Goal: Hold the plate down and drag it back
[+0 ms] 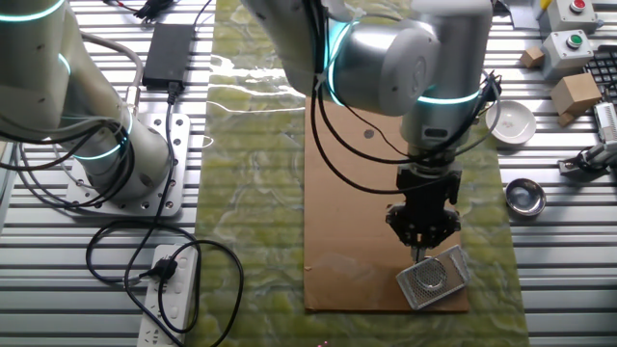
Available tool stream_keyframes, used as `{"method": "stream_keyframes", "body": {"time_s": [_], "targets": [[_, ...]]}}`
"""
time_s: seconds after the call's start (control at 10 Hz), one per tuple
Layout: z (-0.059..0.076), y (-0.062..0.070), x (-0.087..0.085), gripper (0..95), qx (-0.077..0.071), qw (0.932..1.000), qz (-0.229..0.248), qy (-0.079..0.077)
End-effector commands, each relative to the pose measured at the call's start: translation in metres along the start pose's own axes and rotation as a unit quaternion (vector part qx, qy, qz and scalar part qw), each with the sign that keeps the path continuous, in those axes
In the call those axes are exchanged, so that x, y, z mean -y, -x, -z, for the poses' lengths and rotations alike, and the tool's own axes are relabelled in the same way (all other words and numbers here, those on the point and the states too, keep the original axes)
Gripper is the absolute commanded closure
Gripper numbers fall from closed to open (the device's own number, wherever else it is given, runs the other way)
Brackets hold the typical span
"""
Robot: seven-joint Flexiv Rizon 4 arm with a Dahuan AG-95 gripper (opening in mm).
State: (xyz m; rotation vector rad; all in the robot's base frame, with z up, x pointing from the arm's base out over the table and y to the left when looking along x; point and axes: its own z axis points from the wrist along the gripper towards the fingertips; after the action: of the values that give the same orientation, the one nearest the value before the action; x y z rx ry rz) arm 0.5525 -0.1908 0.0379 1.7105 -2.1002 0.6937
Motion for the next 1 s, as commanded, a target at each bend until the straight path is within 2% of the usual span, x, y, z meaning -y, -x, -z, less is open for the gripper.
{"method": "stream_keyframes", "body": {"time_s": [0.1,1.0], "targets": [[-0.0029,0.0006,0.0026,95.0,-0.001,1.0,0.0,-0.005],[-0.0086,0.0023,0.0124,95.0,-0.005,0.9999,0.004,-0.016]]}}
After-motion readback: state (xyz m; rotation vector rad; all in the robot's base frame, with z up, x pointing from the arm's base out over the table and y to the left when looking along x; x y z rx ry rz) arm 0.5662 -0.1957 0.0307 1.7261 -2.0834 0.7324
